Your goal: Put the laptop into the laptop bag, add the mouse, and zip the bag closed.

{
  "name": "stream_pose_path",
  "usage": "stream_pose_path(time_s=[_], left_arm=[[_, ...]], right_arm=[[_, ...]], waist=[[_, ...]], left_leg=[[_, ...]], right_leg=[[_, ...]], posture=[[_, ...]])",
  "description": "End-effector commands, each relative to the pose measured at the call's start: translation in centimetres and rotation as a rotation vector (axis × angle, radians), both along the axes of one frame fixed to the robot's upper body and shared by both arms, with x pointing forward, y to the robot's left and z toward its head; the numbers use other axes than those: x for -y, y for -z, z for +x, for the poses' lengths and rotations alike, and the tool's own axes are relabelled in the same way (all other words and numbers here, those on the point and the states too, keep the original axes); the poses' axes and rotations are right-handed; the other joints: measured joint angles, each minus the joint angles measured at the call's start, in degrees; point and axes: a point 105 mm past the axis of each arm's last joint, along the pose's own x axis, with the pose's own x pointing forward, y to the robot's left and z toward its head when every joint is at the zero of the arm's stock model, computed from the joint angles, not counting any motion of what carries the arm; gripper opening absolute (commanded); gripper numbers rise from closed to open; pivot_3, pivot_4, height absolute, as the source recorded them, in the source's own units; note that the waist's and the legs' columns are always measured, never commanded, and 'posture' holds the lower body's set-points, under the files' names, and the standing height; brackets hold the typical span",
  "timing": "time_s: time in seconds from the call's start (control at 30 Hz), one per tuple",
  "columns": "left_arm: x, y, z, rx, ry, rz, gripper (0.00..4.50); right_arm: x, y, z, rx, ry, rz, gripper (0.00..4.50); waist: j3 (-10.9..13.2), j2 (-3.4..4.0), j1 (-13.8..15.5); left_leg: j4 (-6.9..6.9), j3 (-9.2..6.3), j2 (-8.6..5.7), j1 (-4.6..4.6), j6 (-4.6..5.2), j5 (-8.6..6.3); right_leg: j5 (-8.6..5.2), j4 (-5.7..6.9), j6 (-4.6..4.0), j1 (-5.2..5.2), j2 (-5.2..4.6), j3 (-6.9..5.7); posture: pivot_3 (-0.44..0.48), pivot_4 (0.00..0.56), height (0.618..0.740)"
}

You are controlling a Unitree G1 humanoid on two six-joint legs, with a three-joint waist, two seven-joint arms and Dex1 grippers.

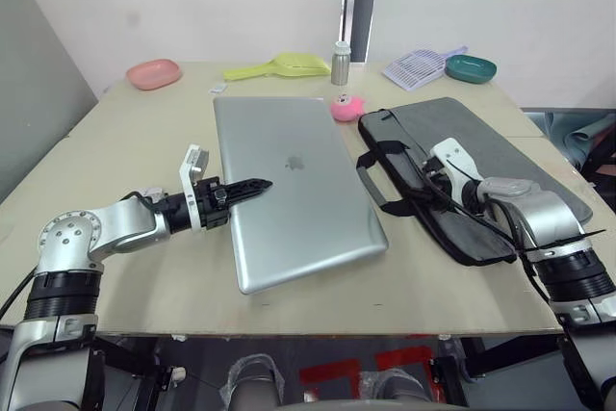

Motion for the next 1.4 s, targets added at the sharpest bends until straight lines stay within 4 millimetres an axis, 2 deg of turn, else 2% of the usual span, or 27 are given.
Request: stream_pose_path(time_s=[0.03, 0.2, 0.23, 0.37, 0.4, 0.5, 0.7, 0.93, 1.17, 1.4], left_arm=[[0.5, -3.9, 0.0, 0.127, 0.038, -0.103, 0.3], [0.9, -3.9, 0.3, 0.119, 0.045, -0.107, 0.3], [1.1, -3.9, 0.5, 0.116, 0.045, -0.112, 0.3], [1.9, -3.8, 1.0, 0.103, 0.043, -0.124, 0.3], [2.2, -3.5, 0.9, 0.093, 0.055, -0.111, 0.3], [2.8, -2.9, 1.0, 0.067, 0.063, -0.103, 0.3], [3.5, -2.7, 1.5, 0.053, 0.048, -0.145, 0.3], [4.8, -3.1, 2.4, 0.032, 0.019, -0.255, 0.3], [5.9, -1.6, 2.0, -0.033, 0.019, -0.289, 0.3], [6.6, -1.4, 2.2, -0.061, 0.017, -0.321, 0.3]], right_arm=[[1.2, 1.0, -0.3, -0.031, 0.02, -0.03, 1.7], [1.3, 0.4, -0.3, -0.022, 0.01, -0.019, 0.12], [1.5, -0.1, -0.1, -0.011, 0.026, -0.003, 0.05], [1.9, -2.7, 0.4, 0.038, 0.069, 0.065, 0.05], [1.8, -3.9, 0.5, 0.056, 0.072, 0.12, 0.05], [1.2, -6.6, 0.2, 0.094, 0.041, 0.199, 0.05], [0.8, -10.5, -0.8, 0.16, 0.01, 0.281, 0.05], [0.4, -12.9, -1.9, 0.205, -0.015, 0.318, 0.05], [1.1, -14.1, -1.9, 0.246, 0.021, 0.316, 0.05], [0.5, -12.9, -1.9, 0.218, 0.012, 0.282, 0.05]], waist=[[0.0, 0.0, 0.0], [0.0, -0.01, 0.1], [0.0, -0.01, 0.1], [0.0, -0.01, 0.3], [0.0, 0.0, 0.3], [0.0, 0.0, 0.1], [0.0, 0.0, 0.1], [0.0, 0.0, 0.3], [0.0, 0.0, 0.3], [0.0, 0.0, 0.2]], left_leg=[[0.03, 0.0, 0.0, 0.01, 0.0, 0.0], [0.18, 0.0, 0.0, 0.02, 0.01, 0.0], [0.19, 0.0, 0.0, 0.03, 0.01, 0.0], [0.26, -0.01, 0.0, -0.02, 0.04, 0.03], [0.26, -0.01, 0.0, -0.03, 0.05, 0.03], [0.23, 0.01, -0.01, -0.04, 0.05, 0.04], [0.15, 0.02, 0.0, -0.06, 0.06, 0.04], [0.2, 0.02, 0.0, -0.05, 0.08, 0.05], [0.18, 0.04, 0.0, -0.05, 0.09, 0.06], [0.19, 0.04, 0.0, -0.05, 0.1, 0.06]], right_leg=[[0.01, 0.01, 0.01, 0.01, 0.0, 0.01], [0.05, 0.1, 0.07, 0.04, -0.01, 0.06], [0.05, 0.11, 0.08, 0.05, -0.01, 0.06], [0.08, 0.15, 0.1, 0.02, -0.01, 0.07], [0.08, 0.14, 0.1, 0.02, -0.01, 0.07], [0.08, 0.15, 0.11, -0.03, -0.01, 0.1], [0.08, 0.1, 0.11, -0.06, 0.02, 0.08], [0.09, 0.13, 0.12, -0.04, 0.01, 0.11], [0.09, 0.09, 0.12, -0.04, 0.01, 0.12], [0.1, 0.09, 0.13, -0.04, 0.01, 0.13]], posture=[[0.0, 0.15, 0.74], [0.0, 0.15, 0.74], [0.0, 0.15, 0.74], [0.0, 0.15, 0.74], [0.0, 0.15, 0.74], [0.0, 0.15, 0.74], [0.0, 0.15, 0.74], [0.0, 0.15, 0.74], [0.0, 0.15, 0.74], [0.0, 0.15, 0.74]])
